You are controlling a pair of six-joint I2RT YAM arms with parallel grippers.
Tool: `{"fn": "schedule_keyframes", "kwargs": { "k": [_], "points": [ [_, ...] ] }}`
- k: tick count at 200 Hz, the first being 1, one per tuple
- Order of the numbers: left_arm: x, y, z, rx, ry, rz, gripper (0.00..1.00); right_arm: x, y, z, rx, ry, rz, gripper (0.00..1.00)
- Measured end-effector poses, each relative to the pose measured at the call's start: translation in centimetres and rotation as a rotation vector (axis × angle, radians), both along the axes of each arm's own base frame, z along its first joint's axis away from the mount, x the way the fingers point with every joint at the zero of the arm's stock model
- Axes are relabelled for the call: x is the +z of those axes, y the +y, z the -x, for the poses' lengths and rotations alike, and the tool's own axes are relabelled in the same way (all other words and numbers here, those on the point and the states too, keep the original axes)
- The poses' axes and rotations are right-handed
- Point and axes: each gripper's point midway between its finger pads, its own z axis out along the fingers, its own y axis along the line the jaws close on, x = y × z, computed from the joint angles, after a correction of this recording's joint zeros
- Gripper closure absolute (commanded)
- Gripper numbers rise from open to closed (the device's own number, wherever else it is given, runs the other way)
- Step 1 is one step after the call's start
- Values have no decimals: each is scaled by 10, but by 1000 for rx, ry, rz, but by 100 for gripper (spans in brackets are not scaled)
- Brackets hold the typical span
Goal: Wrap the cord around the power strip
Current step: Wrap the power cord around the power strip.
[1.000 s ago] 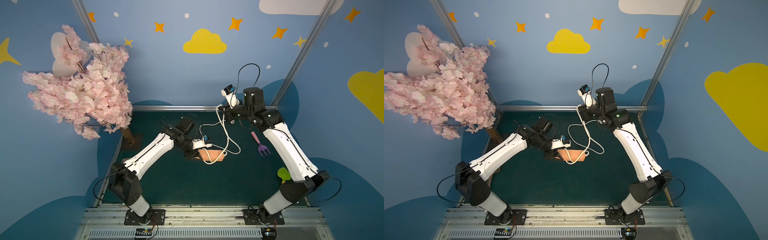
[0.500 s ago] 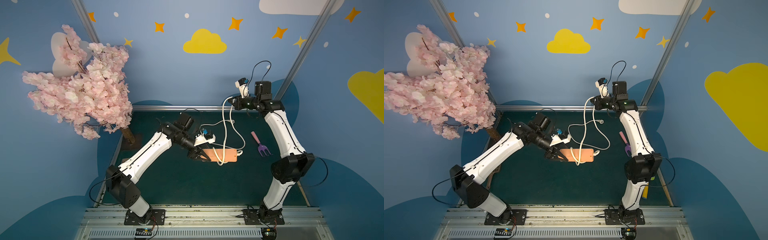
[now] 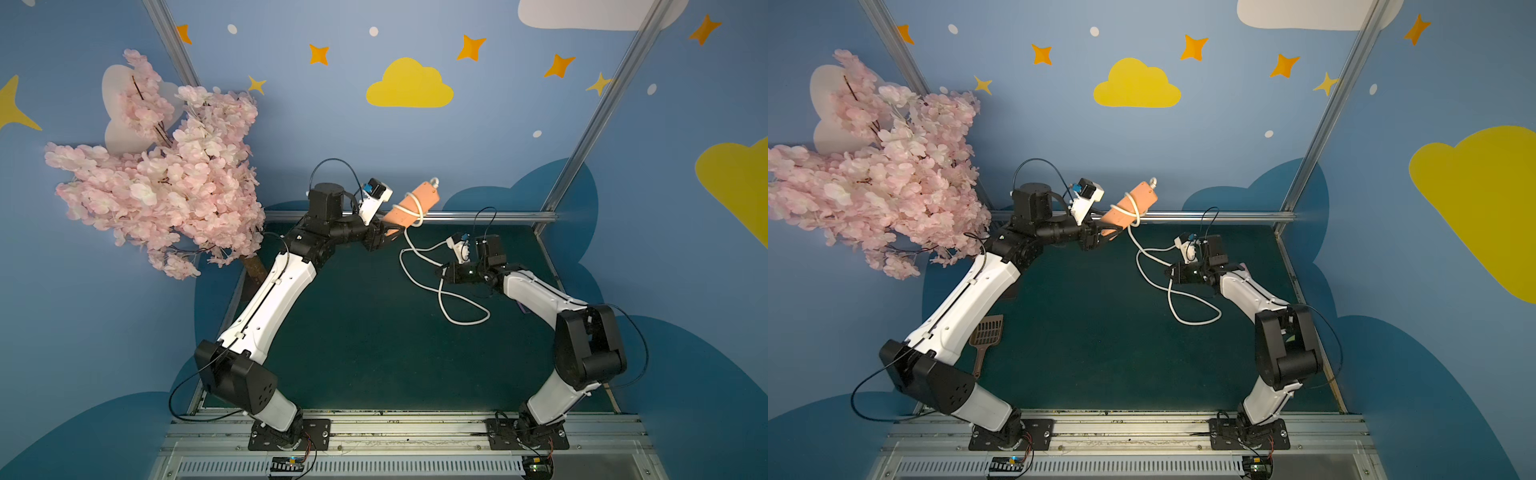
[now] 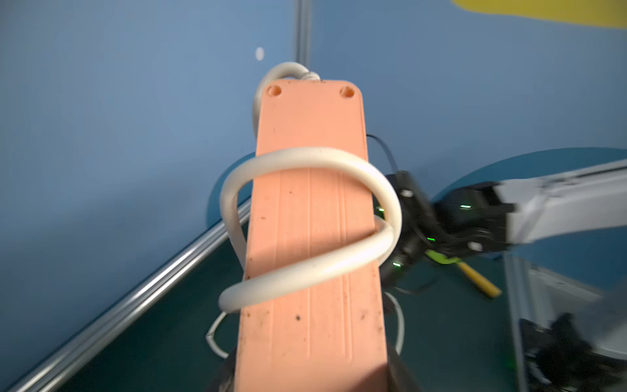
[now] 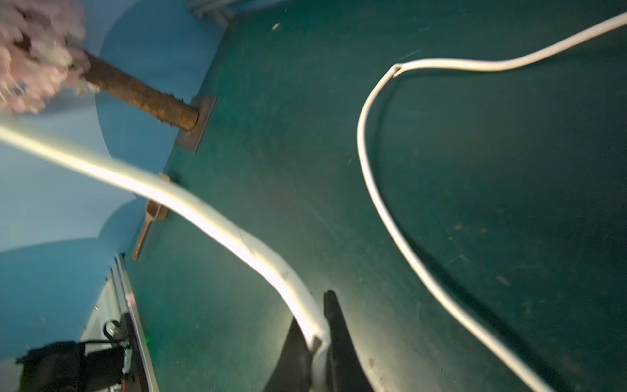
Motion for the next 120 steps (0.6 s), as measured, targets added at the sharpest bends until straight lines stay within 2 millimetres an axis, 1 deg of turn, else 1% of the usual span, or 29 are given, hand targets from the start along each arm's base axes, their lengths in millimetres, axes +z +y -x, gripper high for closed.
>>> {"fn": "schedule_keyframes", "kwargs": {
  "k": [8, 11, 15, 21, 27, 31, 36, 38, 46, 48, 55, 62, 65, 70, 74, 81, 92, 103, 106, 110, 120],
  "points": [
    [-10, 9, -18, 75, -11, -82, 97, 10, 11, 16, 40, -52, 34, 100],
    [-17, 14, -26, 110, -11, -125, 98, 15, 13, 21, 53, -79, 49, 100],
    [-23, 18, -32, 136, -12, -164, 97, 22, 18, 29, 73, -109, 62, 100],
    [-40, 27, -43, 182, -5, -243, 98, 34, 24, 39, 102, -164, 83, 100],
    [-62, 36, -50, 213, 17, -326, 97, 48, 29, 50, 131, -232, 107, 100],
    [-76, 40, -53, 222, 35, -371, 97, 57, 31, 56, 146, -275, 123, 100],
    [-100, 46, -53, 228, 75, -441, 98, 69, 33, 63, 166, -329, 136, 100],
    [-106, 48, -53, 229, 85, -458, 98, 75, 33, 66, 171, -353, 142, 100],
    [-145, 57, -47, 215, 166, -558, 97, 97, 33, 75, 190, -443, 162, 100],
    [-151, 58, -46, 209, 182, -574, 97, 101, 32, 75, 186, -459, 169, 100],
    [-183, 61, -33, 167, 263, -644, 97, 123, 30, 78, 191, -530, 179, 100],
    [-205, 59, -18, 116, 327, -689, 97, 143, 25, 75, 178, -597, 202, 100],
    [-214, 55, -9, 74, 355, -703, 98, 149, 23, 74, 173, -618, 215, 100],
    [-224, 47, 6, 17, 384, -721, 97, 159, 20, 70, 165, -649, 234, 100],
    [-229, 40, 16, -23, 398, -732, 97, 165, 18, 68, 163, -669, 249, 100],
    [-233, 27, 34, -97, 404, -744, 97, 173, 16, 63, 165, -697, 281, 100],
    [-230, 5, 63, -220, 388, -747, 97, 183, 13, 55, 177, -716, 317, 100],
    [-218, -16, 94, -346, 357, -714, 97, 195, 13, 42, 184, -723, 323, 100],
    [-214, -20, 100, -370, 347, -703, 97, 197, 12, 38, 188, -721, 323, 100],
    [-206, -28, 110, -414, 331, -677, 97, 200, 12, 32, 193, -716, 320, 100],
    [-186, -41, 127, -485, 288, -615, 97, 205, 8, 16, 196, -697, 311, 100]
  ]
}}
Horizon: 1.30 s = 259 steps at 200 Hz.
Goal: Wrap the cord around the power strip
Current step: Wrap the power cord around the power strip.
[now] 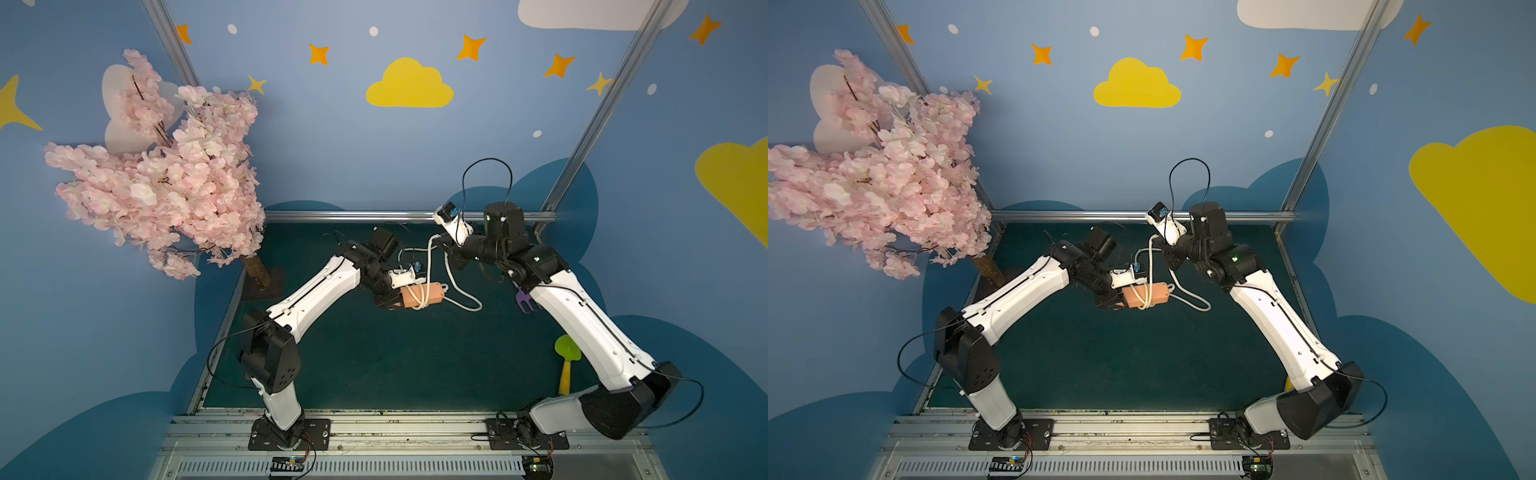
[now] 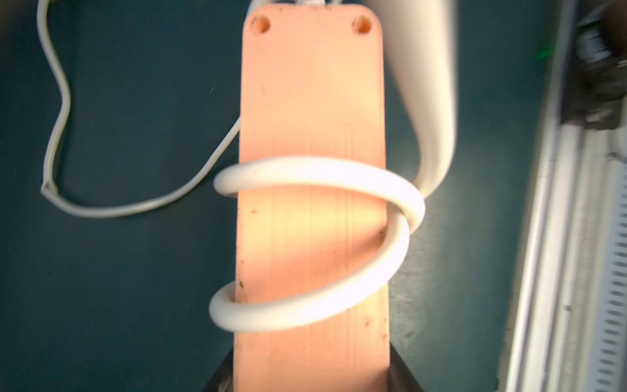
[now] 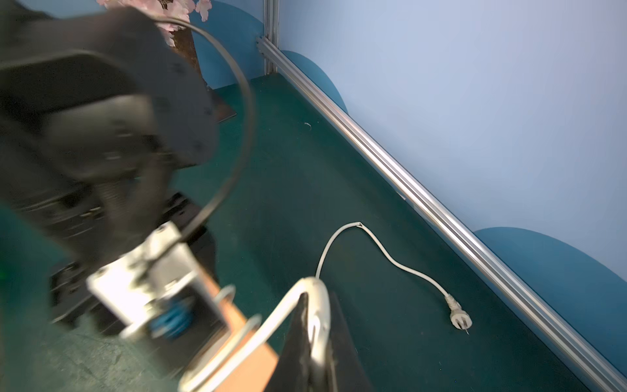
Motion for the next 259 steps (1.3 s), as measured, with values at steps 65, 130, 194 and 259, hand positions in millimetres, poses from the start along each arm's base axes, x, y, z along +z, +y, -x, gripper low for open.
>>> {"fn": "schedule_keyframes", "kwargs": {
  "k": [65, 130, 194, 259],
  "points": [
    [80, -23, -4, -32, -66, 315, 98, -15, 4, -74, 149, 371, -279, 100],
    [145, -7, -22, 147, -75, 524, 98, -112, 6, -103, 120, 558, -529, 48],
    [192, 5, -45, 260, -75, 610, 98, -101, -23, -85, 34, 454, -551, 26],
    [222, 2, -46, 312, 65, 762, 98, -113, -50, -104, -88, 334, -483, 10]
  ]
}}
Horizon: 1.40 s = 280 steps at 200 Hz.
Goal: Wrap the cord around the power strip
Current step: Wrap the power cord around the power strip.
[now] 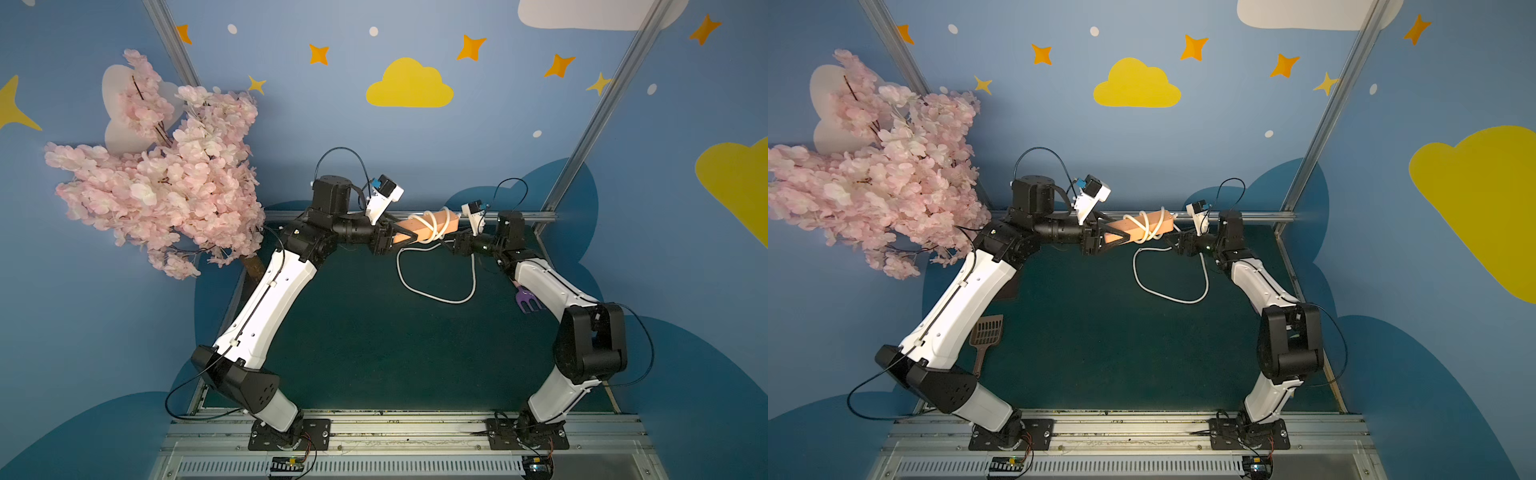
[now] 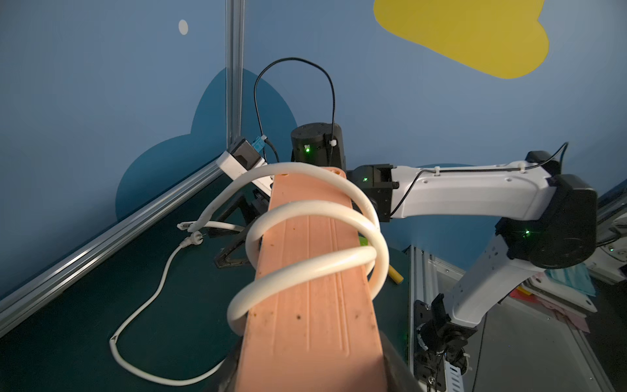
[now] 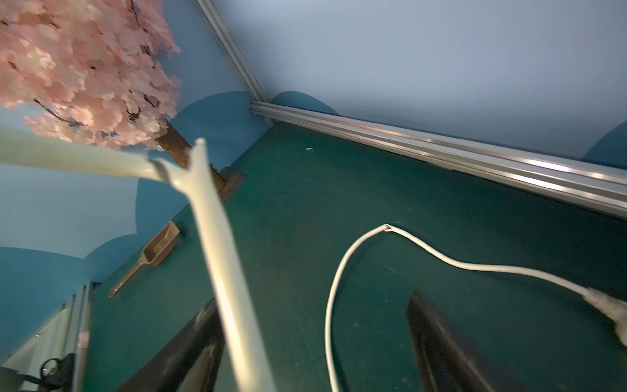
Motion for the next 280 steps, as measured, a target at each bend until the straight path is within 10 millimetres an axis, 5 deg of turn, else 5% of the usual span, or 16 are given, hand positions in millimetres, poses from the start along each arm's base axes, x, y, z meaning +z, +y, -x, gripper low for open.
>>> {"fn": "schedule_keyframes", "kwargs": {
  "k": [40, 92, 106, 126, 139, 160, 201, 225, 245, 280],
  "points": [
    [-19, 6, -15, 58, 122, 66, 97, -33, -41, -10, -116, 50, 31, 10],
    [1, 12, -23, 102, 129, 141, 98, -81, -53, -4, -206, 105, 103, 11],
    [6, 13, -23, 109, 128, 171, 97, -84, -51, -7, -215, 97, 95, 19],
    [8, 17, -28, 134, 149, 229, 98, -94, -45, -15, -224, 93, 89, 52],
    [9, 22, -36, 161, 170, 271, 97, -108, -36, -17, -223, 110, 99, 74],
    [10, 31, -54, 218, 200, 335, 97, -134, -6, -4, -196, 143, 185, 94],
    [10, 56, -99, 327, 204, 377, 97, -154, 75, 73, -12, 142, 444, 100],
    [2, 82, -129, 439, 145, 301, 97, -132, 98, 119, 91, 73, 597, 100],
    [-12, 94, -140, 498, 86, 189, 97, -89, 106, 151, 168, -60, 661, 100],
    [-62, 57, -121, 382, 20, -68, 98, 15, 106, 165, 188, -340, 650, 100]
  ]
}}
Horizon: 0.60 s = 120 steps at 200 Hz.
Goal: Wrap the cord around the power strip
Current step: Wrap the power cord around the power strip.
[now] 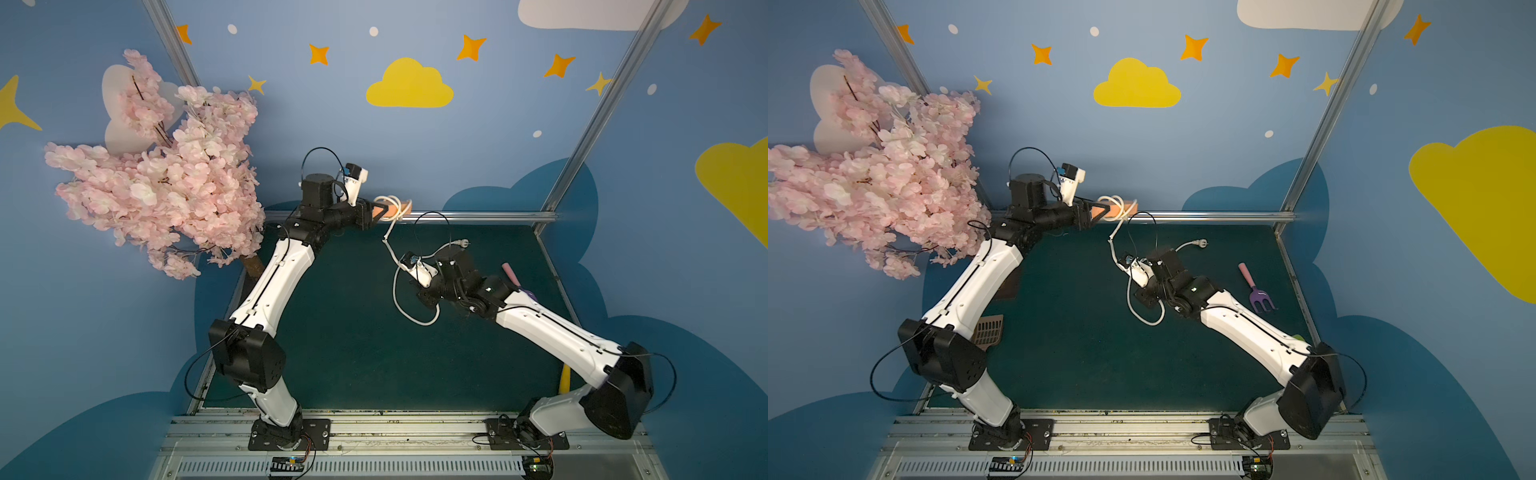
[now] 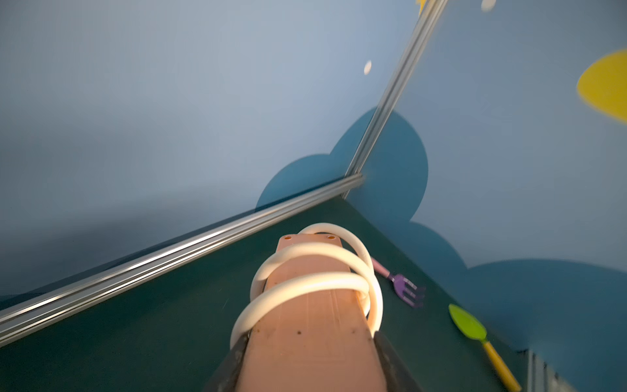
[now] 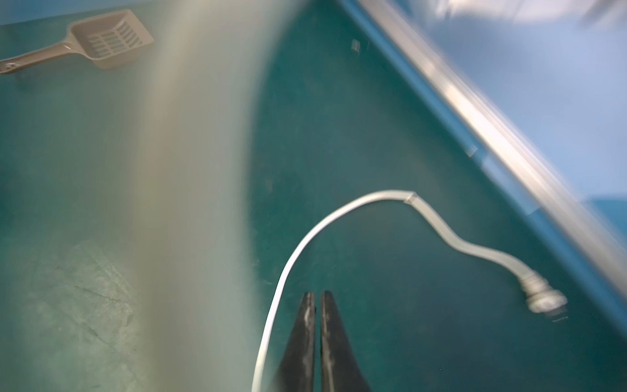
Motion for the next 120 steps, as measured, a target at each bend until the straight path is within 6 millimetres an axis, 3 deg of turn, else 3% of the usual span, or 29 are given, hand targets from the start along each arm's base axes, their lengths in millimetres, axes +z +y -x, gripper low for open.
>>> {"fn": "schedule_keyframes", "kwargs": {
  "k": [26, 48, 65, 93, 120],
  "points": [
    [-49, -27, 33, -172, 88, -137, 98, 87, -20, -35, -18, -167, -12, 100],
    [-67, -40, 73, -368, 158, -150, 97, 129, -46, -71, -53, -240, 24, 100],
    [-59, -50, 104, -516, 149, -110, 97, 132, -59, -95, -46, -224, 40, 100],
    [-25, -69, 148, -730, 86, 46, 98, 115, -50, -131, 52, -119, -47, 100],
    [3, -83, 157, -804, 29, 252, 97, 90, -31, -166, 137, 16, -188, 62]
  ]
}}
